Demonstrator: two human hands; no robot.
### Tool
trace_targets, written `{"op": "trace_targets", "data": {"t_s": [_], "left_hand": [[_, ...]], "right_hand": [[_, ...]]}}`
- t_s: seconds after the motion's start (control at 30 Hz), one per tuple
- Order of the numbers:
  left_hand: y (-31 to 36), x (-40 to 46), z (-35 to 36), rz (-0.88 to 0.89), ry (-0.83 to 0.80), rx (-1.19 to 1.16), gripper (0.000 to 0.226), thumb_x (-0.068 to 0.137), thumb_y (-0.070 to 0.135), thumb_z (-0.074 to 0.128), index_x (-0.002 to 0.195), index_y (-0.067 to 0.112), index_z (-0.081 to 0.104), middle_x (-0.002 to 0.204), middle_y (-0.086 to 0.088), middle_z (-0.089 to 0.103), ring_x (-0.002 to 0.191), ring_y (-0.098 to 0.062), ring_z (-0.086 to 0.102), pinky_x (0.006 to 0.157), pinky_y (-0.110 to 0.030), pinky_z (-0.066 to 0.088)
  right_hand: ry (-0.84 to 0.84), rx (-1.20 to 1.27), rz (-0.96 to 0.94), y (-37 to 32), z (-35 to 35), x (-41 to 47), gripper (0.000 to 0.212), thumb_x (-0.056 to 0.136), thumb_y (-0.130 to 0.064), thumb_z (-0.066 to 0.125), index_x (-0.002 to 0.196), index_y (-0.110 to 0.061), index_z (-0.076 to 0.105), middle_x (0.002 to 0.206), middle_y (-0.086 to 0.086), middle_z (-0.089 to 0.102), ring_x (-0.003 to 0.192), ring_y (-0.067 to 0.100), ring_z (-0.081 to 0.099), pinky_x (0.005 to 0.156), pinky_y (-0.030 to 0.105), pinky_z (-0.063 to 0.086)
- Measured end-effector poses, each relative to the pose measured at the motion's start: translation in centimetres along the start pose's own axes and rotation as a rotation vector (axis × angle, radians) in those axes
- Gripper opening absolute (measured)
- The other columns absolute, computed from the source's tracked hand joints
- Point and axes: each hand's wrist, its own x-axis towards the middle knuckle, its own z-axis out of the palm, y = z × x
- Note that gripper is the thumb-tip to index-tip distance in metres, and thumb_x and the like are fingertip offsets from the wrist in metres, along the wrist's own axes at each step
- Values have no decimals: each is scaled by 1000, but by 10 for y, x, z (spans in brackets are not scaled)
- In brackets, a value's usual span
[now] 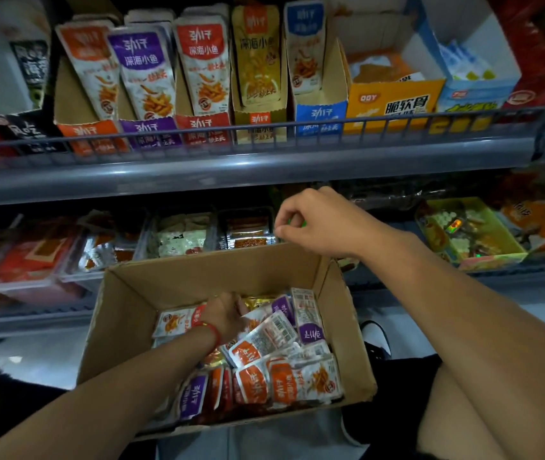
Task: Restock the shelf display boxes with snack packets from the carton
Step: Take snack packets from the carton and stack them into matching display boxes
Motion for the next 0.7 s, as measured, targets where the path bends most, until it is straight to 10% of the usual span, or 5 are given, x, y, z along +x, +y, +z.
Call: {"op": "trace_targets", "data": {"t_s": [0.2, 0.33, 0.7], "left_hand": [[6, -26, -66, 120, 31, -18, 28, 87, 1, 66, 75, 26, 66, 74, 15, 68, 70, 4, 62, 61, -8, 48], [13, -50, -118, 174, 68, -381, 6, 90, 9, 73, 87, 13, 70, 81, -5, 72, 77, -17, 69, 74, -32, 58], [27, -78, -174, 390, 382, -730, 5, 85, 12, 78, 87, 16, 76, 79, -2, 76, 75, -15, 73, 68, -33, 62]], "right_hand": [[-71, -3, 36, 0, 3, 0, 9, 99, -32, 65, 102, -27, 72, 86, -13, 70, 68, -3, 63, 63, 17, 46], [-106, -63, 76, -4, 9, 2, 13, 96, -38, 66, 104, -29, 70, 95, -13, 68, 85, 2, 64, 80, 33, 58], [297, 308, 51, -52, -1, -12, 11, 89, -41, 68, 93, -32, 71, 90, -17, 74, 86, 2, 70, 73, 30, 58]]}}
